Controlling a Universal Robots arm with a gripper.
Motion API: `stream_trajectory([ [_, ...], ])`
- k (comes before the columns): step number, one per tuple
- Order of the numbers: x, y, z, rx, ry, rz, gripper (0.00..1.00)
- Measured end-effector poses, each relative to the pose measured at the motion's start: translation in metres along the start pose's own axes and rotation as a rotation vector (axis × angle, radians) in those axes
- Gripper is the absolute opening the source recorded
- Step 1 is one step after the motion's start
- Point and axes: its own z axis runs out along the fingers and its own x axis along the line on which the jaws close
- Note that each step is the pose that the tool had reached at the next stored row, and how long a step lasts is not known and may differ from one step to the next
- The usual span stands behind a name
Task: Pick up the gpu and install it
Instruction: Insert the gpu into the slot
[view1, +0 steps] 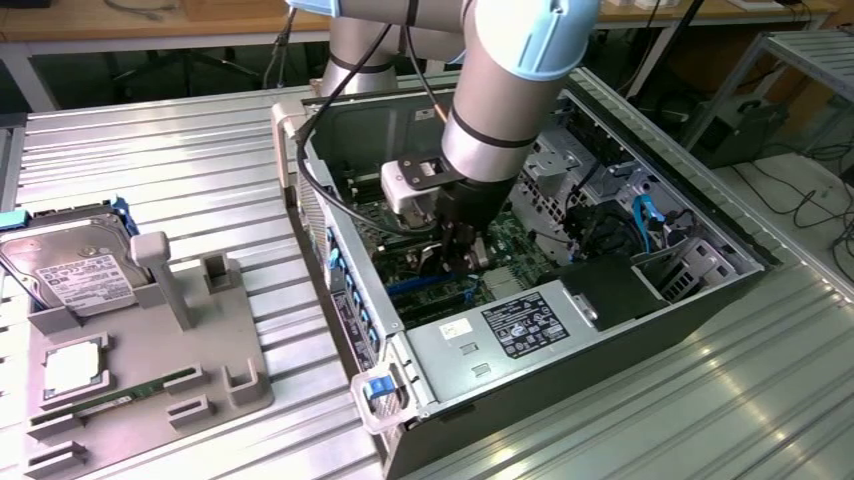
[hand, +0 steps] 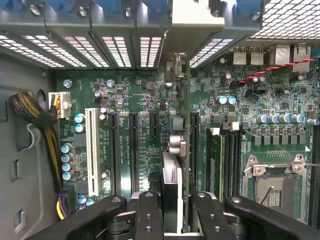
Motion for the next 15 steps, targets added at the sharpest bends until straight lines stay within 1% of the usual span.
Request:
stream_trajectory([
  [7, -0.0002, 0.0007, 0.0015, -0.0010, 0.0002, 0.000, 0.28],
  [15, -0.0005, 0.0044, 0.0048, -0.0020, 0.0000, 0.000, 0.28],
])
